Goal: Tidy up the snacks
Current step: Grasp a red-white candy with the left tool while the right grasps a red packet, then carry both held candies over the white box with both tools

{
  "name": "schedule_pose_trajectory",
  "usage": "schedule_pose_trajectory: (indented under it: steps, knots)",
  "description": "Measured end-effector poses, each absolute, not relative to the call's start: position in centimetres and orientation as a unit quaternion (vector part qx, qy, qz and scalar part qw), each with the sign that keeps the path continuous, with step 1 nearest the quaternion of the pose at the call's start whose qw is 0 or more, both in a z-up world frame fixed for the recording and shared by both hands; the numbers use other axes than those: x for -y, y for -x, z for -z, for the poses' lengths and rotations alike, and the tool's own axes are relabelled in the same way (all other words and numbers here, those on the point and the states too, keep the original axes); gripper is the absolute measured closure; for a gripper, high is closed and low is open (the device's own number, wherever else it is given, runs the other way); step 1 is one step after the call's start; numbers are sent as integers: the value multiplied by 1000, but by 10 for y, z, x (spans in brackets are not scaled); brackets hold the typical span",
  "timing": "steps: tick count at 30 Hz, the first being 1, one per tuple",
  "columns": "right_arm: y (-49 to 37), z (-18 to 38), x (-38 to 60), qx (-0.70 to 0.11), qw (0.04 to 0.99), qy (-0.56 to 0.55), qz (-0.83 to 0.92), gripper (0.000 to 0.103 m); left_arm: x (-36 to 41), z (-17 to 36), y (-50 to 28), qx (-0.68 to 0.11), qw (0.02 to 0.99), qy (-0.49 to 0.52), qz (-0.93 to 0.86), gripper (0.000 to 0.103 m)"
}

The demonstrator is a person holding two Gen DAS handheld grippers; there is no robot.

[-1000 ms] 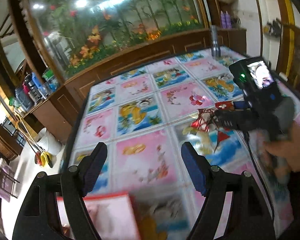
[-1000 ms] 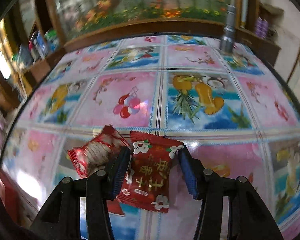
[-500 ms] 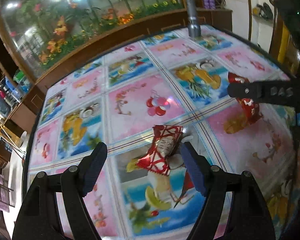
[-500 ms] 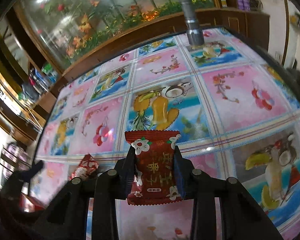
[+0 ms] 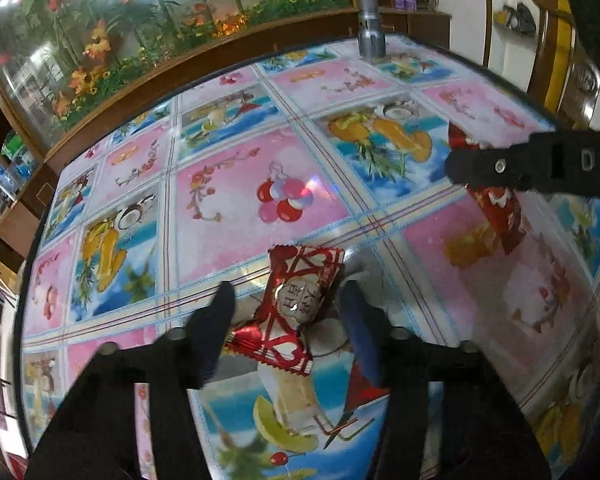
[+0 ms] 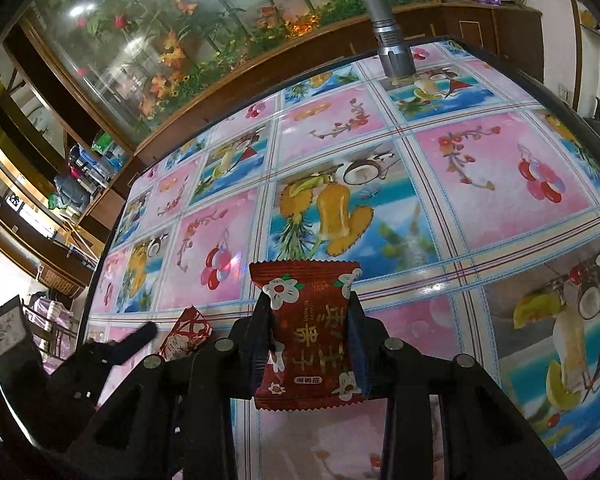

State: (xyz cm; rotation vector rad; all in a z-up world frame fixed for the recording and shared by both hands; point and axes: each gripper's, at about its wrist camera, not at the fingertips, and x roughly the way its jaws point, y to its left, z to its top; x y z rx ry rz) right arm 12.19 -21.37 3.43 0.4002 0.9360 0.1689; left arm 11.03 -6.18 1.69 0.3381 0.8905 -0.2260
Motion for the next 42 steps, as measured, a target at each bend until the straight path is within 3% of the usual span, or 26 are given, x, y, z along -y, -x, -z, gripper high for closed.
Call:
schedule_pose_trajectory:
  steps: [1, 2, 7, 13, 25, 42]
  knots:
    - [-122, -34, 214, -448, 869, -193, -81, 68, 62, -17, -110, -428, 883, -156, 114, 75]
    - [-122, -34, 213, -448, 869, -195, -82, 68, 63, -16, -111, -430, 882, -155, 115, 79]
    - [-122, -36, 211, -444, 870, -193, -90, 68, 62, -17, -103, -427, 885, -145, 116, 83]
    - [-120, -38, 211, -442, 869, -199, -98, 68, 50, -34, -81, -432, 891, -101, 98, 83]
    - [-101, -54, 183, -410, 881, -185, -146, 68, -5, -110, 38, -342, 937, -63, 34, 82]
    - [44, -111, 133, -312, 906, -144, -248, 68, -55, -137, 119, -273, 961, -46, 14, 82]
